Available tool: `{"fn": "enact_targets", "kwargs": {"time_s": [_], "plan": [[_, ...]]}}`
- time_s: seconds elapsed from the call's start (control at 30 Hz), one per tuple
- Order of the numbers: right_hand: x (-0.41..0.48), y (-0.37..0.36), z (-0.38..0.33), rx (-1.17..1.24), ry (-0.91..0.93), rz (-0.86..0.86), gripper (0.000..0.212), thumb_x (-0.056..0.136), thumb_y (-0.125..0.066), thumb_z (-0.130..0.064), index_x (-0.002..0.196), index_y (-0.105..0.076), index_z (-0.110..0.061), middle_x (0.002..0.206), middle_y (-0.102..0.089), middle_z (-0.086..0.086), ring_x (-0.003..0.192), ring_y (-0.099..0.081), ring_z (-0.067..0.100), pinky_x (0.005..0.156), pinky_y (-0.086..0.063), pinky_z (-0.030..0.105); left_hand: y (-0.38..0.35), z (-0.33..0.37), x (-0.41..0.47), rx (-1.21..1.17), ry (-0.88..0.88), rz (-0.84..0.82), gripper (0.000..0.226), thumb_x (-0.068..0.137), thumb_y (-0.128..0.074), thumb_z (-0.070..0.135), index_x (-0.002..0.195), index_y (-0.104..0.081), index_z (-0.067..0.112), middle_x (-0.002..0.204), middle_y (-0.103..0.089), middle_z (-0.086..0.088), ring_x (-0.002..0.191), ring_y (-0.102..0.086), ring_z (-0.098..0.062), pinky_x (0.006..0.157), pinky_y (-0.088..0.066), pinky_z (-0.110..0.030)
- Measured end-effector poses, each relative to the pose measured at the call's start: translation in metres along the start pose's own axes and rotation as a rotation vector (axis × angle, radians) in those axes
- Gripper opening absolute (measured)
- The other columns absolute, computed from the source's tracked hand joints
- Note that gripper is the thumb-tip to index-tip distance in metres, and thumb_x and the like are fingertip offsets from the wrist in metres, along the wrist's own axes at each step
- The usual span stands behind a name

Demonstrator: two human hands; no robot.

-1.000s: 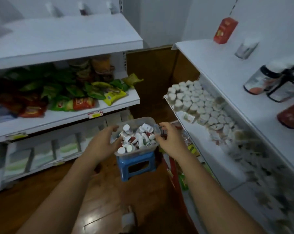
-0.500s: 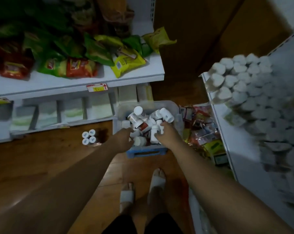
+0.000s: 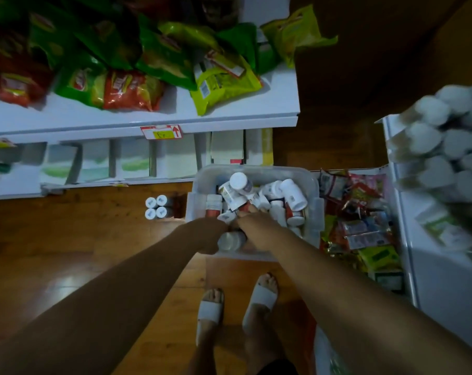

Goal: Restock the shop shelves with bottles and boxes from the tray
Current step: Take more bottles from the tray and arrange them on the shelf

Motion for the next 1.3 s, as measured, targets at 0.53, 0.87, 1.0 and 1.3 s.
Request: {"fn": "enact_targets", "kwargs": {"time_s": [0.53,0.87,1.0,1.3], "plan": [[-0.165,0.169,-0.053,1.487,-0.002,0.616,0.039,0.093,-0.069,-0.03,0.132,-0.068,-0.025,0.121,-0.076,0.005,0.112,-0.073,0.027,0.088,-0.06,0.042,0.168,0.031,-0.19,-1.105,-0.293,0.699,0.032,0.09,-0.079,0.018,0.119,-0.064,0.021,0.116,-0.072,-0.002,0.102,-0.071,-0.011,0.082,-0.057,-0.026],[-0.306,0.238,-0.166,1.881,0.073,0.85,0.053,0.107,-0.045,-0.05,0.124,-0.064,-0.004,0.087,-0.071,0.015,0.066,-0.067,0.023,0.053,-0.051,0.032,0.196,0.146,-0.315,-1.8,-0.575,0.447,0.057,0.105,-0.051,0.054,0.136,-0.065,0.008,0.133,-0.066,-0.028,0.11,-0.066,-0.033,0.11,-0.048,-0.058],[-0.366,0.234,-0.191,1.949,0.2,0.945,0.057,0.106,-0.042,-0.05,0.126,-0.065,-0.001,0.099,-0.07,0.017,0.071,-0.064,0.024,0.055,-0.05,0.032,0.189,0.175,-0.356,-1.853,-0.697,0.249,0.053,0.106,-0.048,0.055,0.127,-0.068,0.01,0.113,-0.068,-0.019,0.099,-0.066,-0.029,0.111,-0.045,-0.057],[-0.52,0.166,-0.207,1.478,-0.035,1.466,0.045,0.096,-0.069,-0.035,0.135,-0.061,-0.017,0.119,-0.071,0.012,0.094,-0.072,0.028,0.073,-0.061,0.042,0.13,0.275,-0.42,-1.677,-0.839,-0.208,0.041,0.099,-0.055,0.032,0.129,-0.065,0.006,0.112,-0.068,-0.017,0.099,-0.066,-0.03,0.089,-0.061,-0.045]]}}
Point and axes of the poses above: each hand's wrist, its own x-axis towards the middle knuckle, its own y-axis out of the back of the hand, z = x × y, the point moved 6 cm from there along x, towards the middle knuckle
